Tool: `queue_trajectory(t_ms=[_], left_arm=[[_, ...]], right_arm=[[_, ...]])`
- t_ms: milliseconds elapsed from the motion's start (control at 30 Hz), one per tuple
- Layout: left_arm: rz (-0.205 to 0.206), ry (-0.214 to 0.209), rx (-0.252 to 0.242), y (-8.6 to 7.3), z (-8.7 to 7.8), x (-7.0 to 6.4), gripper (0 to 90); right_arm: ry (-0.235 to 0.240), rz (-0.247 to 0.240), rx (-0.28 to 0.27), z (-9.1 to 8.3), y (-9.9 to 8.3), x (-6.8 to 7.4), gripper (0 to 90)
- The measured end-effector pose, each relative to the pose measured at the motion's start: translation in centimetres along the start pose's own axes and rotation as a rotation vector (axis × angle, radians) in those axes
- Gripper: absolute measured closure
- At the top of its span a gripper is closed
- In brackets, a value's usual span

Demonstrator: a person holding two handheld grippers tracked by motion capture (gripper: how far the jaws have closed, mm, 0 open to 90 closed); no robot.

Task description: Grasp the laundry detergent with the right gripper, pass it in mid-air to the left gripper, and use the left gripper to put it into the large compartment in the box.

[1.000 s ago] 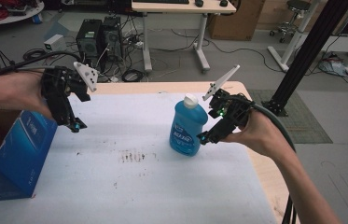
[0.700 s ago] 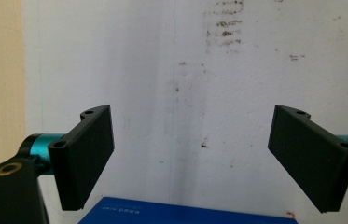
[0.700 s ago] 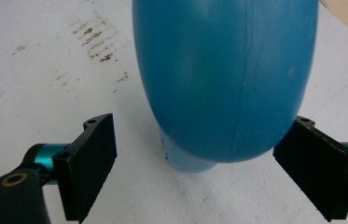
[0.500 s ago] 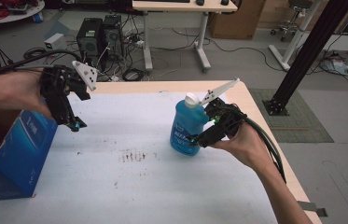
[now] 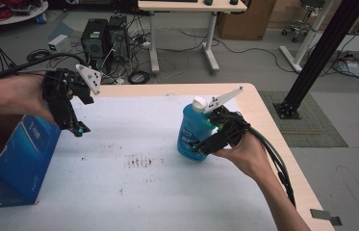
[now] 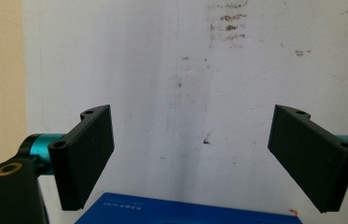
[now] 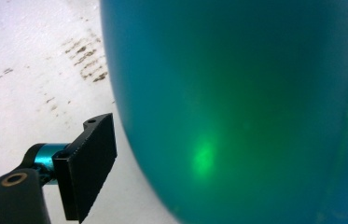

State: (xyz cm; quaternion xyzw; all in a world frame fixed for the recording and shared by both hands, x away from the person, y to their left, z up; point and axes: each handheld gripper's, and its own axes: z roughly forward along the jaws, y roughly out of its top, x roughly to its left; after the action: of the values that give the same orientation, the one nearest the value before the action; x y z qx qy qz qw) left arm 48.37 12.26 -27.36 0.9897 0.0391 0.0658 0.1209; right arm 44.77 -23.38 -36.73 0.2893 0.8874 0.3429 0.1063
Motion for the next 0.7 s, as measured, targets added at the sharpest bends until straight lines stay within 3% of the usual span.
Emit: queue_trajectory(t_ms=[300,700], left_arm=[[0.005,0.004,-0.002,0.09,-0.02,0.0,14.4],[0.003,0.007,-0.005,-0.04,-0.1,-0.05,14.4]], right_arm=[[-0.022,0.001,-0.038,-0.03,0.02,0.11,12.9],[0.001,0.011,-0.043,0.4,-0.05,-0.06,18.4]])
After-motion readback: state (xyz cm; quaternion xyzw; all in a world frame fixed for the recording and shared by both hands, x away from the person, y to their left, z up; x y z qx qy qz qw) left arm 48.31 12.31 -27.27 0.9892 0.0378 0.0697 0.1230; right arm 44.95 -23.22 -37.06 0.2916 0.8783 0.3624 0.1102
